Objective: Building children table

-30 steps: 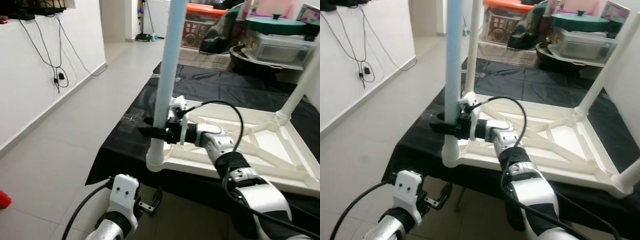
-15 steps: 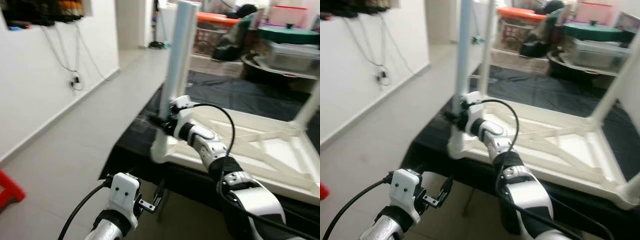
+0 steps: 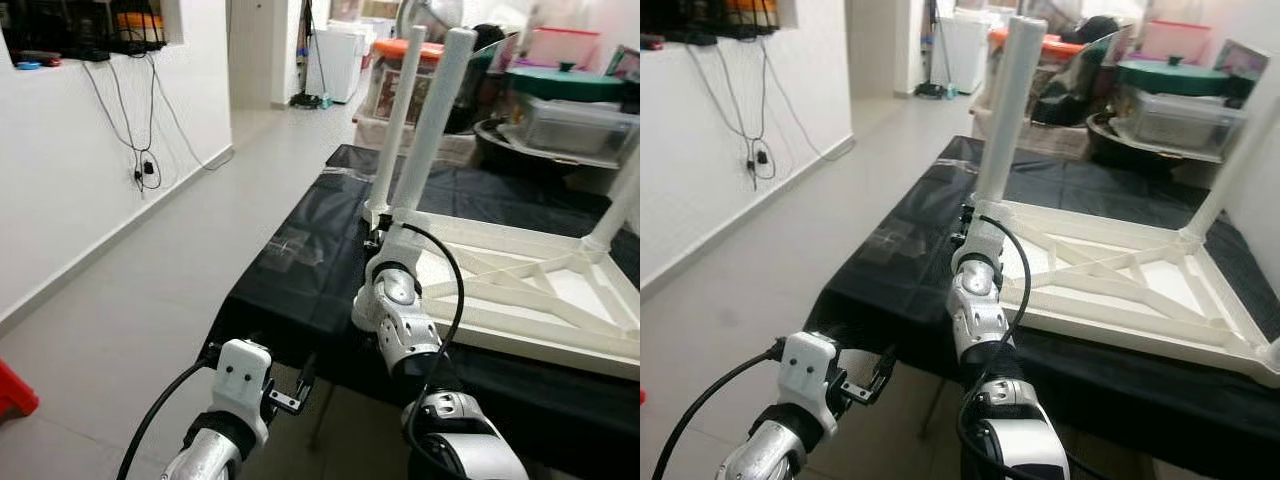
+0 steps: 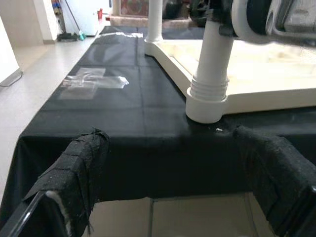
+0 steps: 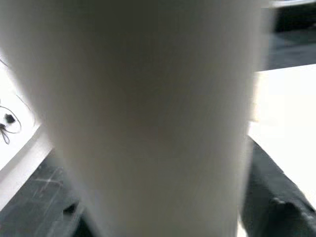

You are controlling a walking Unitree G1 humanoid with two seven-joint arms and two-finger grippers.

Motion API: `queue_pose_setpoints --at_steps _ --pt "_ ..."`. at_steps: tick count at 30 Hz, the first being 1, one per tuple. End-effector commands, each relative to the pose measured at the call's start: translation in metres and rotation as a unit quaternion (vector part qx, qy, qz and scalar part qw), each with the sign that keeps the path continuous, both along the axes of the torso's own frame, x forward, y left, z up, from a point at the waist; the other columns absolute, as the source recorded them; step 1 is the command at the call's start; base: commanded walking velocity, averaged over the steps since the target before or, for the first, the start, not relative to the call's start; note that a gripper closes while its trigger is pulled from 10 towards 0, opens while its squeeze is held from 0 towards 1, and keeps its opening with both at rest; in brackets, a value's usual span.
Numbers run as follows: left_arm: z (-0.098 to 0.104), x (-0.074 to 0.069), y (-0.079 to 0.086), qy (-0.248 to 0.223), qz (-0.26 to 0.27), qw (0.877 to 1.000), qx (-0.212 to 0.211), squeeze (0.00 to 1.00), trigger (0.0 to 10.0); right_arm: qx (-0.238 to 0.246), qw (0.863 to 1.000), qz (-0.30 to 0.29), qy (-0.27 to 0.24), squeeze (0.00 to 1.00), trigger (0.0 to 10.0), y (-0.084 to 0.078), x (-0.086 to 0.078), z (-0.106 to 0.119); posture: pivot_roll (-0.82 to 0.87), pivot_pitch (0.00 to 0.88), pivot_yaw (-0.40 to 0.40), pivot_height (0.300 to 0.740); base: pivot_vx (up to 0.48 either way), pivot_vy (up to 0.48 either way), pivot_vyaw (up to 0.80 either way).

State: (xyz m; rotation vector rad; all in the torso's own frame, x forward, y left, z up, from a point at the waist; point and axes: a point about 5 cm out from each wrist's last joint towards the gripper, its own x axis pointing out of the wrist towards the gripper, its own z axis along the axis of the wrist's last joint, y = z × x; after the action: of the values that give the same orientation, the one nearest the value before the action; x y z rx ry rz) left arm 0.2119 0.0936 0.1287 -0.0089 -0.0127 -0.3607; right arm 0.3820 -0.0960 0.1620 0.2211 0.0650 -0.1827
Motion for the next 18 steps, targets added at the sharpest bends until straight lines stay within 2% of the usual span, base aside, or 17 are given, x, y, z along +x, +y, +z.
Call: queue_pose_setpoints --at_steps 1,5,6,8,10,11,12,13,14,15,16,18 --pt "-0.003 0.002 -0.002 0.001 -0.004 1.000 0.006 0.00 10.0 0.015 0.999 0.041 0.002 1.00 10.0 0.018 -0.005 -0.009 0.08 0.000 -0.076 0.740 0.000 0.000 0.00" --pt "-0.003 0.003 -0.002 0.001 -0.005 1.000 0.006 0.00 10.0 0.001 0.998 0.059 -0.016 1.00 10.0 0.019 -0.005 -0.007 0.07 0.000 -0.075 0.740 0.000 0.000 0.00" --pt "-0.004 0.004 -0.003 0.002 -0.008 1.000 0.007 0.00 10.0 0.005 0.994 0.100 -0.035 0.00 10.0 0.016 -0.003 -0.007 0.07 0.000 -0.076 0.740 0.000 0.000 0.00" --pt "-0.004 0.005 -0.005 0.001 -0.012 1.000 0.007 0.00 10.0 -0.022 0.981 0.182 -0.069 0.00 10.0 0.002 0.002 -0.001 0.07 0.000 -0.077 0.740 0.000 0.000 0.00" --pt "-0.004 0.005 -0.005 0.001 -0.012 1.000 0.007 0.00 10.0 -0.022 0.981 0.182 -0.069 0.00 10.0 0.002 0.002 -0.001 0.07 0.000 -0.077 0.740 0.000 0.000 0.00" --pt "-0.004 0.005 -0.005 0.001 -0.013 1.000 0.007 0.00 10.0 -0.030 0.974 0.211 -0.075 0.00 10.0 -0.003 0.003 0.002 0.07 0.000 -0.075 0.740 0.000 0.000 0.00" --pt "-0.004 0.005 -0.005 0.002 -0.013 1.000 0.006 0.00 10.0 -0.040 0.963 0.259 -0.070 0.00 10.0 -0.005 0.005 0.004 0.07 0.000 -0.076 0.740 0.000 0.000 0.00" --pt "-0.005 0.005 -0.006 0.002 -0.013 1.000 0.005 0.00 10.0 -0.046 0.945 0.319 -0.051 0.00 10.0 -0.005 0.007 0.003 0.07 0.000 -0.077 0.740 0.000 0.000 0.00" --pt "-0.005 0.005 -0.006 0.002 -0.013 1.000 0.005 0.00 10.0 -0.046 0.945 0.319 -0.051 0.00 10.0 -0.005 0.007 0.003 0.07 0.000 -0.077 0.740 0.000 0.000 0.00" --pt "-0.005 0.005 -0.006 0.002 -0.015 1.000 0.005 0.00 10.0 -0.055 0.926 0.372 -0.033 0.00 10.0 -0.004 0.006 0.001 0.07 0.000 -0.077 0.740 0.000 0.000 0.00" --pt "-0.005 0.005 -0.006 0.002 -0.015 1.000 0.005 0.00 10.0 -0.055 0.926 0.372 -0.033 0.00 10.0 -0.004 0.006 0.001 0.07 0.000 -0.077 0.740 0.000 0.000 0.00" --pt "-0.004 0.005 -0.007 0.001 -0.018 1.000 0.005 0.00 10.0 -0.075 0.886 0.458 -0.013 0.00 10.0 -0.001 0.005 0.003 0.08 0.000 -0.084 0.740 0.000 0.000 0.00"
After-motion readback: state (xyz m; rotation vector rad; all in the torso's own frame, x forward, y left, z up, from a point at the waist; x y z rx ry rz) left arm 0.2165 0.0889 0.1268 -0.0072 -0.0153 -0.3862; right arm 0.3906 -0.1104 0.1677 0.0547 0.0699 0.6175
